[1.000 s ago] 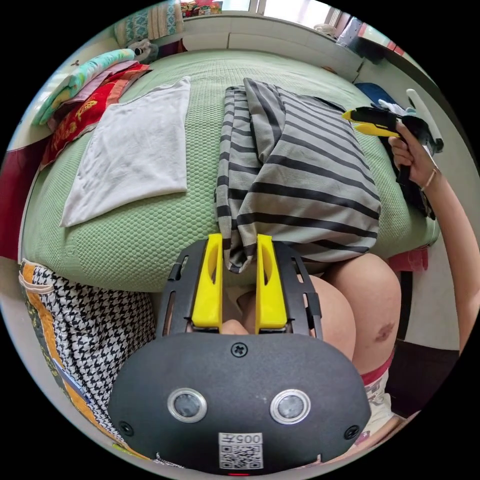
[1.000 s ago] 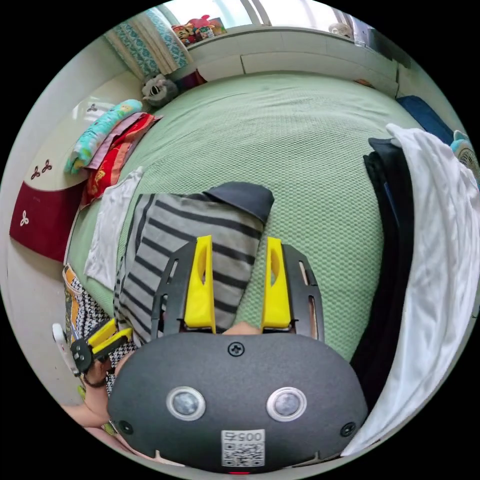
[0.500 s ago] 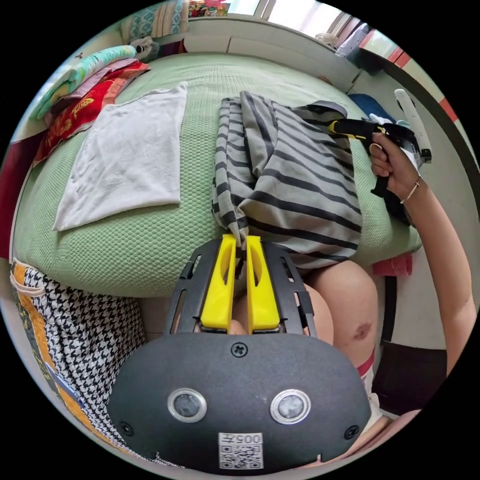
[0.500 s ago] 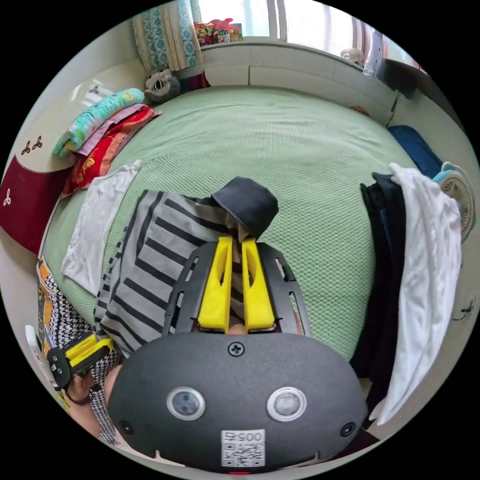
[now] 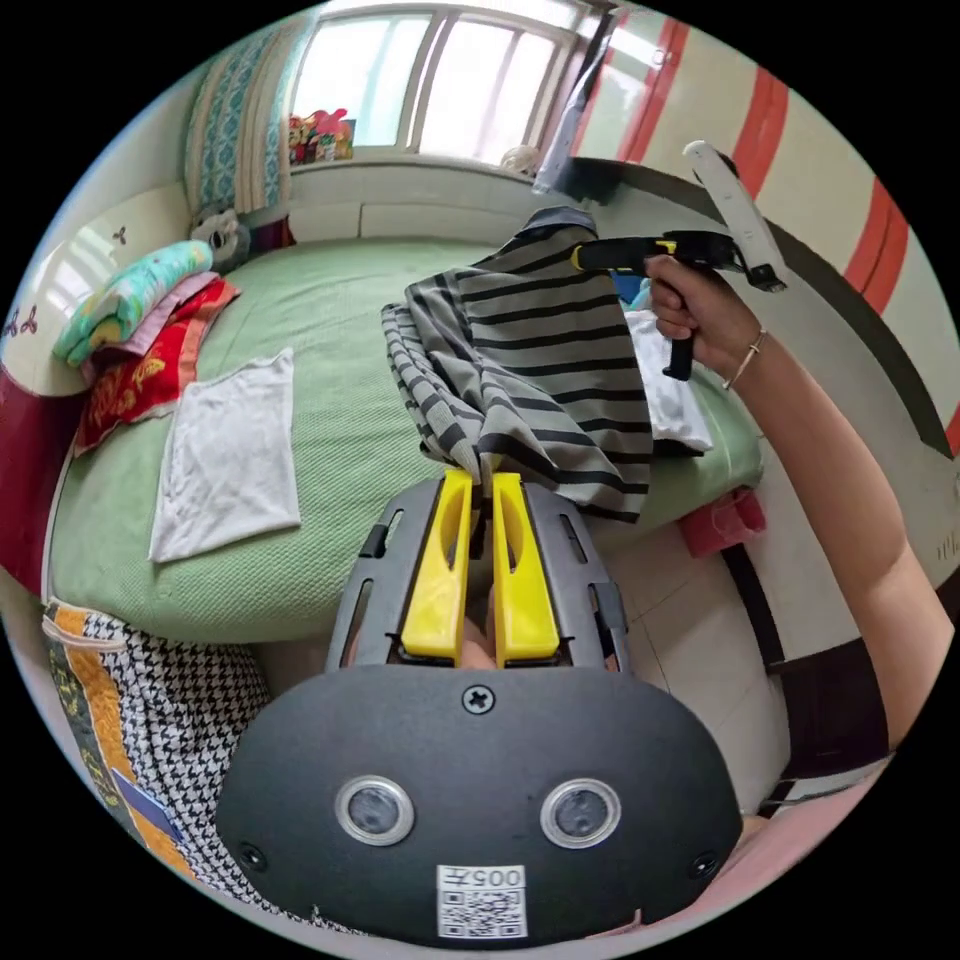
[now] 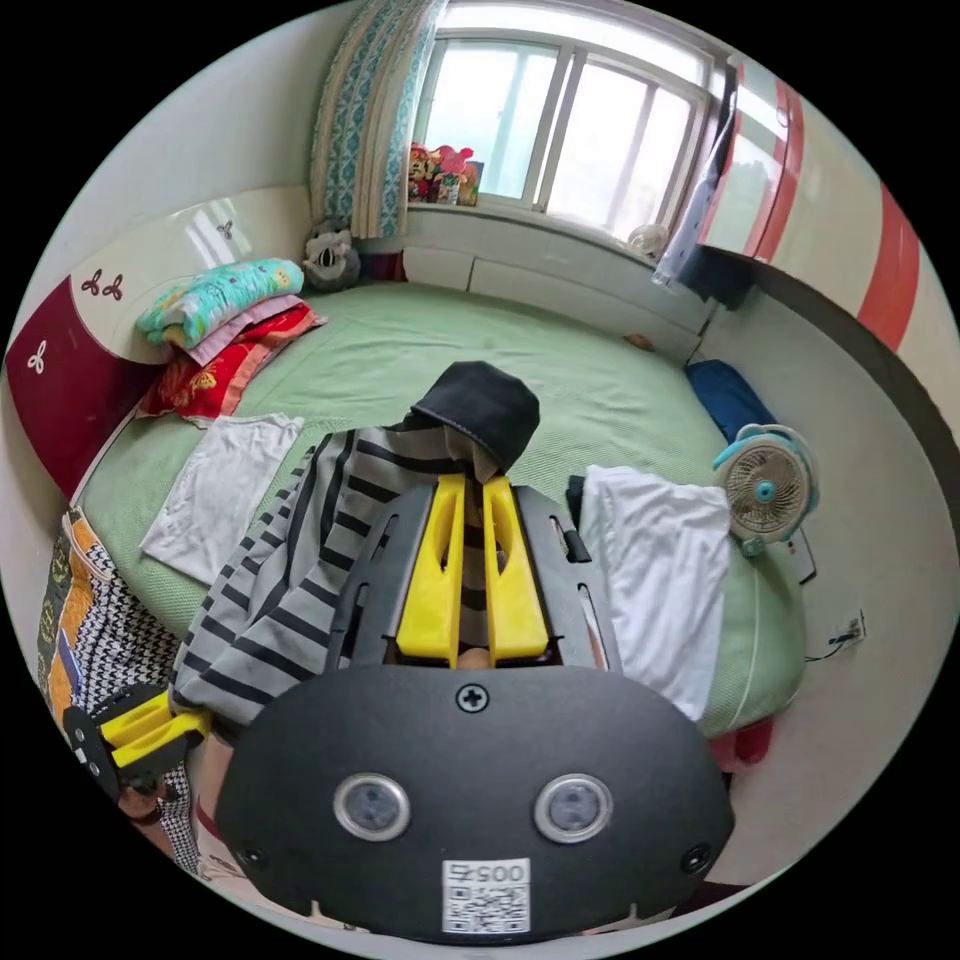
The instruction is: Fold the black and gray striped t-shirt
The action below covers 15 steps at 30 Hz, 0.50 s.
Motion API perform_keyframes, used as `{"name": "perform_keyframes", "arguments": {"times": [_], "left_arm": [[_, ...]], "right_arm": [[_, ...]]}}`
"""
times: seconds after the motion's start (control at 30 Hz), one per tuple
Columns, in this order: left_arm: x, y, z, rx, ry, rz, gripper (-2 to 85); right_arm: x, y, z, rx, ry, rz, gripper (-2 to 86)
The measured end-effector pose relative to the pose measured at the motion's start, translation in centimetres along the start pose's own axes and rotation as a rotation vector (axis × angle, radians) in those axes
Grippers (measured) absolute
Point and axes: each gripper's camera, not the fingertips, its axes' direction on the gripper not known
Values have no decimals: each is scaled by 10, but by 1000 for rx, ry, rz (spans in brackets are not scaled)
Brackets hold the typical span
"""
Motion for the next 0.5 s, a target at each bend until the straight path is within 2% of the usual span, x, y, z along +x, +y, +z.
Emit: {"name": "perform_keyframes", "arguments": {"times": [0.27, 0.4, 0.5], "left_arm": [[112, -59, -5, 106, 183, 158, 49], [158, -94, 40, 100, 233, 134, 49], [182, -111, 105, 75, 196, 49, 51]], "right_arm": [[111, -38, -76, 49, 206, 97, -8], [155, -59, -57, -12, 276, 142, -5], [186, -68, -4, -62, 344, 197, 18]]}}
